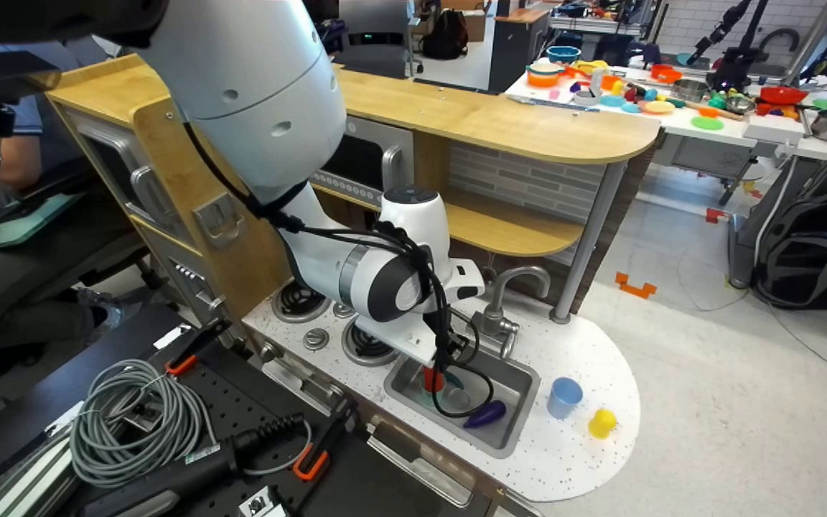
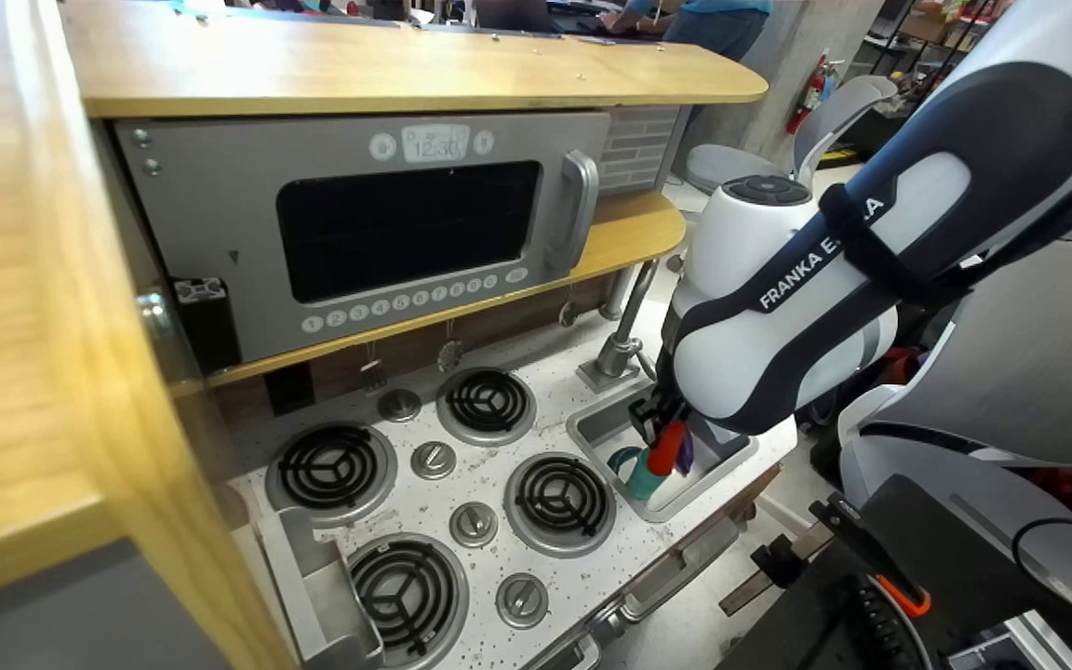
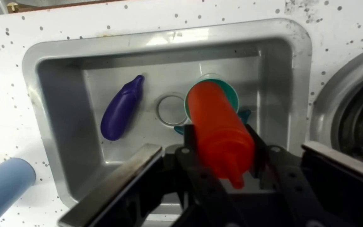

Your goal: Put the red sauce bottle inside the light blue cup in the sink, remove the sauce bottle from the cup and place it on the stove

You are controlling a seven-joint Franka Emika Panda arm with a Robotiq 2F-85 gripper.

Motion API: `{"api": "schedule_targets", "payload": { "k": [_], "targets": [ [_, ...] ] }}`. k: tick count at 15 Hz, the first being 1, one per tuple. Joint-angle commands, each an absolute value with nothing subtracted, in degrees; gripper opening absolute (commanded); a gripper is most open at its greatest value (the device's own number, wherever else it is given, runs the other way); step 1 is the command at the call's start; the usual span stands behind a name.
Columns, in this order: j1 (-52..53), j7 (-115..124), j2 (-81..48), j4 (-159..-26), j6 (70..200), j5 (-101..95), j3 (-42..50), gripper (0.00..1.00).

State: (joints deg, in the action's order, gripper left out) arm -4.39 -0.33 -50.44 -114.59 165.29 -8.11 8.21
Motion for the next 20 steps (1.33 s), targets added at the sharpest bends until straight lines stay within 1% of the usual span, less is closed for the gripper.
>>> {"api": "schedule_targets", "payload": {
  "k": [1,2,3,4,5,6,7,8,12,20],
  "targets": [
    [-5.79,-2.13,-51.42,-113.18,165.15,-7.02,6.85,0.64],
    [-5.73,-2.08,-51.4,-113.24,165.11,-7.05,6.95,0.65],
    [-5.71,-2.08,-51.3,-113.4,165.08,-7.09,7.01,0.69],
    [-5.73,-2.16,-51.01,-113.69,165.12,-7.15,7.06,0.77],
    [-5.96,-2.35,-50.63,-114.11,165.15,-7.13,6.93,0.84],
    [-6.78,-2.97,-49.84,-115.07,165.14,-6.97,6.31,0.92],
    [-7.42,-3.47,-49.23,-115.83,165.19,-6.88,5.85,0.98],
    [-8.38,-4.14,-48.38,-116.84,165.13,-6.73,5.2,1.0],
    [-10.9,-5.99,-46.62,-119.11,164.89,-6.81,4.23,1.0],
    [-10.97,-6.85,-48.31,-118.06,165.24,-7.41,5.22,1.0]
  ]
}}
